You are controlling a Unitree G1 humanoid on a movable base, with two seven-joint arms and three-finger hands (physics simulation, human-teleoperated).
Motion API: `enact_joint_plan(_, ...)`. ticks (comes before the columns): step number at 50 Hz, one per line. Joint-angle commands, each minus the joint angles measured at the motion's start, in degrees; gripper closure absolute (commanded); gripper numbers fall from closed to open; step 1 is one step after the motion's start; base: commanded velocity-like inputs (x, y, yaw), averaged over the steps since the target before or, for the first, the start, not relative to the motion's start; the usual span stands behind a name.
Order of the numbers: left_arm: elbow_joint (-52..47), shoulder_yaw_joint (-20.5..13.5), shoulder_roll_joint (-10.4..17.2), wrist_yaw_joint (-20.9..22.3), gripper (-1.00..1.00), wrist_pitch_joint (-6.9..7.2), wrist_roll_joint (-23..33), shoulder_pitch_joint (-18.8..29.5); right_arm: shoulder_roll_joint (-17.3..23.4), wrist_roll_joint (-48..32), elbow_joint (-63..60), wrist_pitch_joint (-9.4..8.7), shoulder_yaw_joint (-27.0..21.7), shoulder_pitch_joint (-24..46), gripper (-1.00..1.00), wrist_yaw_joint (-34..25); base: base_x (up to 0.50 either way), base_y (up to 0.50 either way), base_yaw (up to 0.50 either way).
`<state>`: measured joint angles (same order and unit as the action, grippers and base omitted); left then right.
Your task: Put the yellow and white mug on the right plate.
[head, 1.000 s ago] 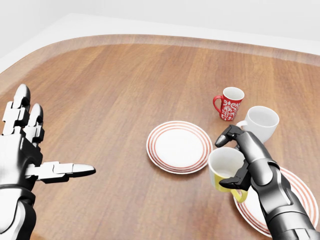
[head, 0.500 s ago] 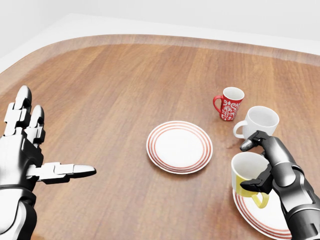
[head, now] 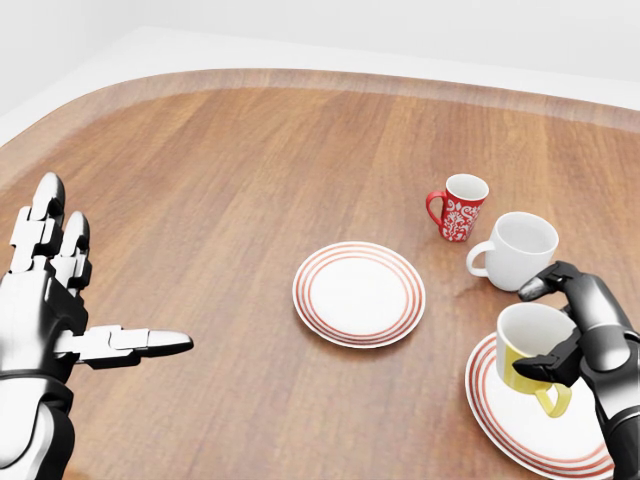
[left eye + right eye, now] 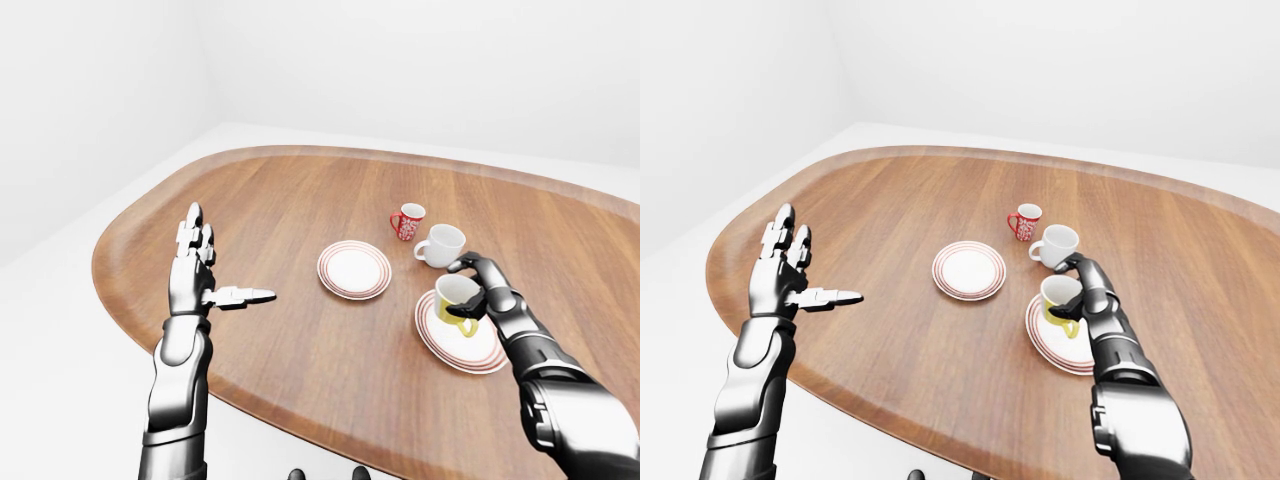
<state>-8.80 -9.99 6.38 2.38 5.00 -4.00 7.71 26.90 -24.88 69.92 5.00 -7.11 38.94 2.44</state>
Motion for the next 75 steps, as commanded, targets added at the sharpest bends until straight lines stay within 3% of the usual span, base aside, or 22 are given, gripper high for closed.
enact_joint_plan(1,0.3,0.0,0.0,0.0,-1.0,0.0,0.1,0.0,1.5,4.3,2.1,0.0,-1.0,0.7,1.0,1.7,0.0,0.0,0.0)
enact_joint_plan(75,0.8,0.3,-0.2,0.1,-1.0,0.0,0.5,-0.3,2.0,6.4,5.3,0.0,-2.2,0.4,1.0,5.4,0.0,0.0,0.0)
